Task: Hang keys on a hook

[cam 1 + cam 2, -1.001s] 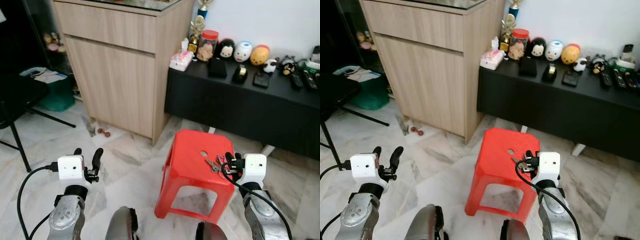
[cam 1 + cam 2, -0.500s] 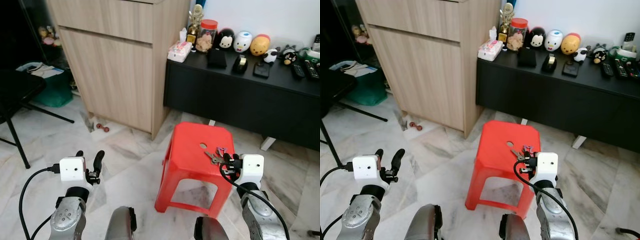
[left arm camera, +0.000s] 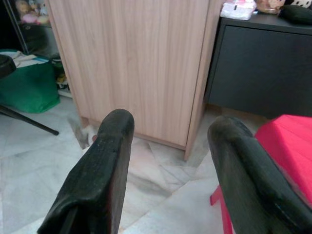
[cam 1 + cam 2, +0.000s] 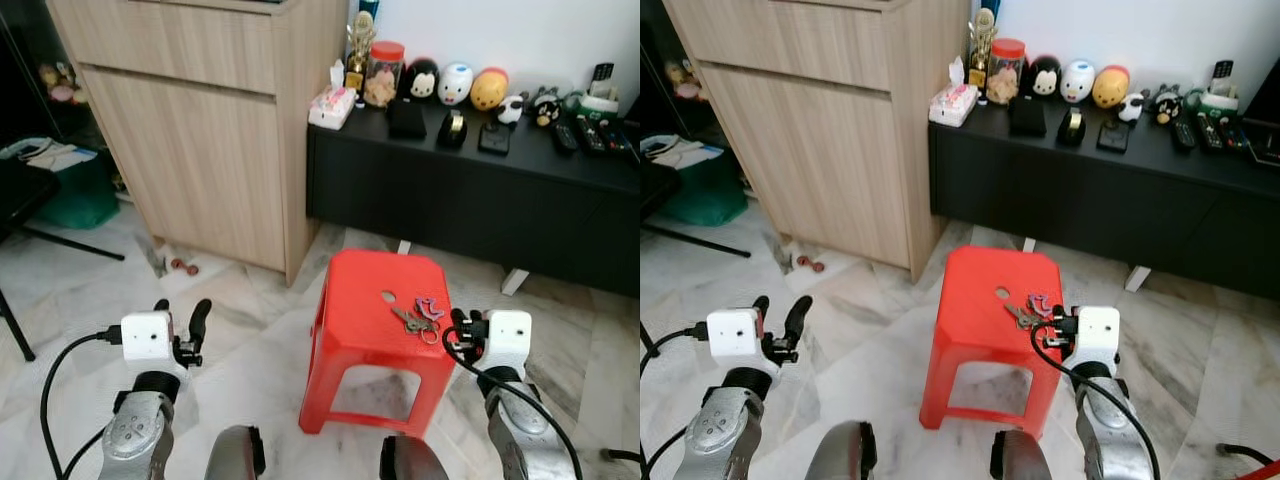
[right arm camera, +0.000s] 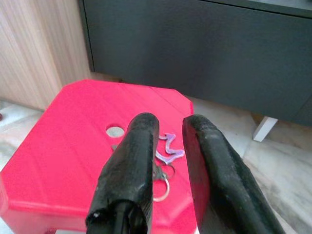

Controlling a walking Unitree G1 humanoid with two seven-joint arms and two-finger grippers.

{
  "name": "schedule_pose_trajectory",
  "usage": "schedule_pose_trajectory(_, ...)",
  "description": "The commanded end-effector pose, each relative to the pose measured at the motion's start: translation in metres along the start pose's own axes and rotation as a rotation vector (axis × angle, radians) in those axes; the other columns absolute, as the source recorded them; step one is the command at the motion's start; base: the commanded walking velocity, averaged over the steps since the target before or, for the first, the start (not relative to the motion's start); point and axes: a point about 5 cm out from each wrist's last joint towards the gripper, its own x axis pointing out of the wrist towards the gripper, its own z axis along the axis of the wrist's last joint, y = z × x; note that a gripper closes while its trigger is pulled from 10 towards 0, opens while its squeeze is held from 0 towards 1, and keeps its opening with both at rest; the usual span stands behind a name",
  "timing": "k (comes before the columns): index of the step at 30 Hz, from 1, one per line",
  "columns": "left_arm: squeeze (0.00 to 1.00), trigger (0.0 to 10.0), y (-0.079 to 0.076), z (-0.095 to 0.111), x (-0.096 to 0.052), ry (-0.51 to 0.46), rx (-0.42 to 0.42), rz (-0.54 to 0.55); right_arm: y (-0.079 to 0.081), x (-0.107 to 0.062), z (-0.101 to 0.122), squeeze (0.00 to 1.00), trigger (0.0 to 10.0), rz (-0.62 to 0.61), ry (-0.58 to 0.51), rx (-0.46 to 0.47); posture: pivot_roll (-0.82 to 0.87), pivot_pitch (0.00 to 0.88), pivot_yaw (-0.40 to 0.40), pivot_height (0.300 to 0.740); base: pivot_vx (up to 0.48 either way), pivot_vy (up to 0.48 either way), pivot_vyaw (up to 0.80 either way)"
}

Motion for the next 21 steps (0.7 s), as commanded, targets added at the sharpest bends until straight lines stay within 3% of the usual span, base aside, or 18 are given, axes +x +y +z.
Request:
schedule_pose_trajectory(1, 0.00, 10.0, -0.0009, 0.0001, 0.0015, 0.002, -0.003, -0.004, 0.0012, -0.0006, -0.0019, 0.00, 10.0, 0.012, 0.008, -0.019, 0.02, 0.044, -0.053, 0.610, 0.285, 0.000, 0.00)
schedule_pose_trajectory(21, 0.00, 10.0, -0.0017, 0.0002, 0.0022, 0.000, -0.006, -0.008, -0.0001, -0.0002, -0.0074, 0.00, 10.0, -0.015, 0.039, -0.009, 0.02, 0.045, -0.053, 0.610, 0.284, 0.000, 0.00)
